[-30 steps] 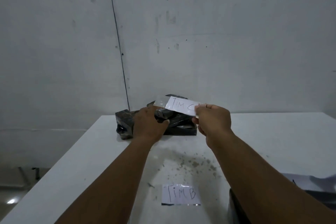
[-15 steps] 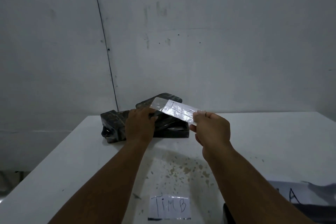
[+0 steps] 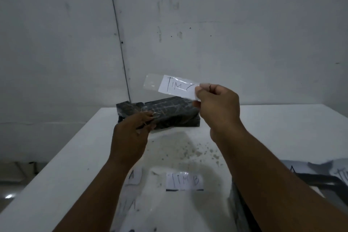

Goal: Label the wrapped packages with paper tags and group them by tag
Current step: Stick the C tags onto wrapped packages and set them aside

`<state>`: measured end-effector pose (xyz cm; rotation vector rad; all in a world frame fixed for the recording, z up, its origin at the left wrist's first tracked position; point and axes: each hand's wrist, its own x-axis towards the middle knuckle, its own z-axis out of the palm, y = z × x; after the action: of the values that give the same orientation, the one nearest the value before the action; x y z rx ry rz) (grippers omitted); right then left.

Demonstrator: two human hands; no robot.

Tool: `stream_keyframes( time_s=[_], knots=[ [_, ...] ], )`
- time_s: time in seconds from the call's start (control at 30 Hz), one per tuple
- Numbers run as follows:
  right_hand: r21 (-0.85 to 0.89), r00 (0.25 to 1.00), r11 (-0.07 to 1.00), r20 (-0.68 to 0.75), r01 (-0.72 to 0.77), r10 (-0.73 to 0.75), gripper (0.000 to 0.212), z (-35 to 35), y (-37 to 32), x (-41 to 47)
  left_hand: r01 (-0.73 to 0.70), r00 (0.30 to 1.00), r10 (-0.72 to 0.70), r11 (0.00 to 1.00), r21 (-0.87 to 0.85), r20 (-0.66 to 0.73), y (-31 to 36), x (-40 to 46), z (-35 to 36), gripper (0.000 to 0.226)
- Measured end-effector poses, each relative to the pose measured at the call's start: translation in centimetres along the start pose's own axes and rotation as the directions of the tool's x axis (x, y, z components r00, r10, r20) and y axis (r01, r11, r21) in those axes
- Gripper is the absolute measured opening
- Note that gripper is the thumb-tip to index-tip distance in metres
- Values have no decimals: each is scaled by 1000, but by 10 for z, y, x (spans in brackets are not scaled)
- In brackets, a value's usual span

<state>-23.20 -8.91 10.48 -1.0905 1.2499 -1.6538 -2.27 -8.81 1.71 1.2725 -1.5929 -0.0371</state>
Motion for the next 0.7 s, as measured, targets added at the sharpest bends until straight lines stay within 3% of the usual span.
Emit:
stream_keyframes(
  time_s=[0.17,0.3,0.43,0.7],
  knots=[
    [61,997,997,61,-43,39,6,-9,1,-48,9,996,-5,999,-43,94,9,-52,-52,19],
    [1,996,999,73,-46,46,8,-20,17,-82,41,985,-29,997,-71,171,10,-97,-75,22],
    [-44,997,998,61,-52,55,8,-26,38,-105,116,968,-87,987,-111,233,5,-129,-78,21],
    [-141,985,981,89,-136,149,8,-39,74,-124,115,948,-75,987,-112,308,-8,-155,-65,28]
  ],
)
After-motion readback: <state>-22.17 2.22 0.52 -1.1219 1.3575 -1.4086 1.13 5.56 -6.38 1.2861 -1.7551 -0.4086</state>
